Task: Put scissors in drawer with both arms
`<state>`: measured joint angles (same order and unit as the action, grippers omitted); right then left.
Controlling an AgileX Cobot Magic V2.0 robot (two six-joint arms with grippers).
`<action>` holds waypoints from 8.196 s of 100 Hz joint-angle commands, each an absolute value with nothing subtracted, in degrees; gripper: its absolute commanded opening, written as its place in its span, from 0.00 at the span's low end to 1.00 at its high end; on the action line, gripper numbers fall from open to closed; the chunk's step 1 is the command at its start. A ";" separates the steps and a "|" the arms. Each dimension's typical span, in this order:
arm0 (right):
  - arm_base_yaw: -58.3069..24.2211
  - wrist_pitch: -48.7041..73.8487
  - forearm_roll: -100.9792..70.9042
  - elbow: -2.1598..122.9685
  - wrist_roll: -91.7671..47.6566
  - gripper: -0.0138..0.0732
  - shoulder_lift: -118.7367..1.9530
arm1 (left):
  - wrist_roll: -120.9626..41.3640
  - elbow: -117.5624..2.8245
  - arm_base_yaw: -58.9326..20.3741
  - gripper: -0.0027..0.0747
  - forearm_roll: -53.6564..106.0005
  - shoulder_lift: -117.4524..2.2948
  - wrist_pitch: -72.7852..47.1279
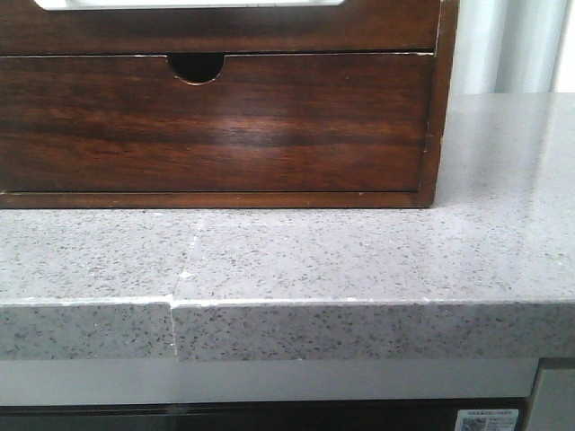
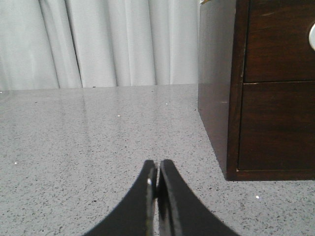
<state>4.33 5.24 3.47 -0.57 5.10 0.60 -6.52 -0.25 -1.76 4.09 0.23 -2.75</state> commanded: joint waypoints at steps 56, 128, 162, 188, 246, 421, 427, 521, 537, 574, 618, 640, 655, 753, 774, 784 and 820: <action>4.24 1.08 3.38 -1.55 4.98 0.08 1.77 | -6.34 1.71 -1.64 0.01 4.55 1.95 1.16; 4.24 5.61 0.69 8.20 4.98 0.08 0.62 | -6.02 -3.44 -1.64 0.01 12.48 1.71 9.74; 4.24 14.32 1.91 26.78 4.98 0.08 -14.31 | -6.02 -23.97 -1.64 0.01 14.21 -8.26 -6.19; 4.24 28.84 3.91 39.37 4.31 0.08 -27.66 | -6.51 -35.99 -1.64 0.01 5.91 -20.86 -20.59; 4.24 29.32 5.46 40.45 4.31 0.08 -32.86 | -6.51 -36.51 -1.64 0.01 5.04 -27.47 -20.91; 4.24 30.82 6.96 40.45 4.31 0.93 -32.86 | -6.51 -33.63 -1.64 0.76 52.05 -27.87 -21.15; 4.24 30.34 6.68 40.45 4.31 0.93 -32.86 | -6.51 -33.63 -1.64 0.76 54.07 -28.96 -21.28; 4.24 28.31 6.41 40.45 4.31 0.93 -32.86 | -53.11 -36.69 -1.64 0.52 106.98 -62.54 -49.91; 4.24 28.31 6.41 40.45 4.31 0.93 -32.86 | -53.11 -39.78 -1.64 0.52 106.98 -65.95 -52.01; 4.24 28.31 6.41 40.45 4.31 0.93 -32.86 | -53.11 -43.40 -1.64 0.52 106.98 -70.48 -56.77; 4.24 28.31 6.41 40.45 4.31 0.93 -32.86 | -53.11 -43.40 -1.64 0.34 106.98 -72.07 -57.65; 4.24 28.31 6.41 40.45 4.31 0.93 -32.86 | -53.11 -43.40 -1.64 0.18 106.49 -72.07 -58.16; 4.24 28.31 6.41 40.45 4.31 0.93 -32.86 | -53.11 -43.40 -1.64 0.11 103.87 -71.97 -60.51; 4.24 28.76 6.41 40.45 4.31 0.93 -32.86 | -50.94 -21.28 -1.64 0.01 98.38 -39.39 -59.50; 4.24 28.76 6.41 40.45 4.31 0.93 -32.86 | -50.94 -21.28 -1.64 0.15 98.38 -39.39 -59.10; 4.24 28.76 6.41 40.45 4.31 0.93 -32.86 | -50.94 -21.28 -1.64 0.33 98.49 -39.39 -58.61; 4.24 28.65 6.41 40.45 4.31 0.93 -32.86 | -50.94 -21.28 -1.64 0.62 92.38 -39.39 -59.45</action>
